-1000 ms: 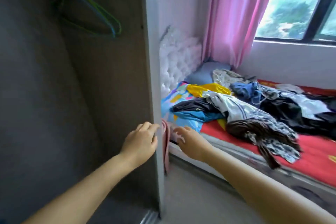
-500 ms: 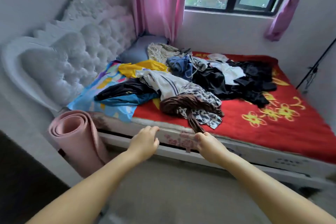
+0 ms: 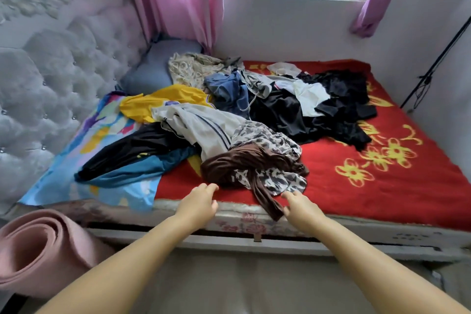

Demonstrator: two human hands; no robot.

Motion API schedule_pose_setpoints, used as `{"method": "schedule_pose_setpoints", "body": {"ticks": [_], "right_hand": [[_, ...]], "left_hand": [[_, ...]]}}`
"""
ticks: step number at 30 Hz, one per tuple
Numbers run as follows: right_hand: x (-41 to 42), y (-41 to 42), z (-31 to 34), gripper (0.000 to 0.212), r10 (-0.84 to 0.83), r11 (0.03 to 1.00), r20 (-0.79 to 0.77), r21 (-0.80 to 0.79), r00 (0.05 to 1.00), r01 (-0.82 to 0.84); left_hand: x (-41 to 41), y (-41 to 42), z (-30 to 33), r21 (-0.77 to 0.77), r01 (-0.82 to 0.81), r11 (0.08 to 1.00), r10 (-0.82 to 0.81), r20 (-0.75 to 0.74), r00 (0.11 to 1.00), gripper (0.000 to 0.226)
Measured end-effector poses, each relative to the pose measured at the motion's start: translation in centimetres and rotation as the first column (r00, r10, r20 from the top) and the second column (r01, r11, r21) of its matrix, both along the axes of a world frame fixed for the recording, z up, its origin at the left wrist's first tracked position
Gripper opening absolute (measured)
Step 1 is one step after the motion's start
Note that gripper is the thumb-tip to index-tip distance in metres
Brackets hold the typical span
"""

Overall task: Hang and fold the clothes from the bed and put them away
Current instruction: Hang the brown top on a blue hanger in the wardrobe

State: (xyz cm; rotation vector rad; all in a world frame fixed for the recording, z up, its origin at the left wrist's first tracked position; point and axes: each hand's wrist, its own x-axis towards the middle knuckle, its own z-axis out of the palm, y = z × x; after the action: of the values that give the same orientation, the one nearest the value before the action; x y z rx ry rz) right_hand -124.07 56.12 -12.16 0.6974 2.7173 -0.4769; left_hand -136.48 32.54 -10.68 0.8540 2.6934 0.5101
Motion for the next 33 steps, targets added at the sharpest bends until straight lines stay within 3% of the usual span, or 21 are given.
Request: {"method": "schedule_pose_setpoints", "body": {"ticks": [9,19,23,26,30,33], "right_hand": [[-9.6,6.3,-4.4,0.036,-0.04,0.998,0.099,-0.054,0.994,0.045],[-25.1,16.7,-12.1,0.051,0.145,0.986,0.172,-0.103,0.974,-0.129],[-30.0,19.6,-16.1,0.073,0.227,0.972,0.154,-0.088,0.962,-0.216],[-31.4,21.1,-19.5,0.084,0.259,0.966,0.222,-0.081,0.94,-0.247],[-31.4,22.7,-23.6,0.083,0.254,0.966,0.307,-0.031,0.917,-0.258],[-32.0,23.7,-25.3,0.055,0.283,0.949,0.237,0.071,0.929,-0.307]], "left_hand": [[-9.9,6.8,-4.3,-0.089,0.045,0.995,-0.028,0.182,0.983,0.045],[-22.2,18.3,-12.0,-0.148,-0.149,0.978,0.182,0.243,0.953,0.056],[-25.6,21.0,-16.6,-0.282,-0.111,0.953,0.17,0.196,0.966,0.071],[-26.9,21.3,-20.0,-0.434,-0.025,0.901,0.126,0.206,0.97,0.079],[-27.5,21.0,-23.2,-0.521,-0.023,0.853,0.164,0.225,0.96,0.062],[-27.6,21.1,-24.2,-0.488,-0.063,0.87,0.176,0.188,0.966,0.04]]}}
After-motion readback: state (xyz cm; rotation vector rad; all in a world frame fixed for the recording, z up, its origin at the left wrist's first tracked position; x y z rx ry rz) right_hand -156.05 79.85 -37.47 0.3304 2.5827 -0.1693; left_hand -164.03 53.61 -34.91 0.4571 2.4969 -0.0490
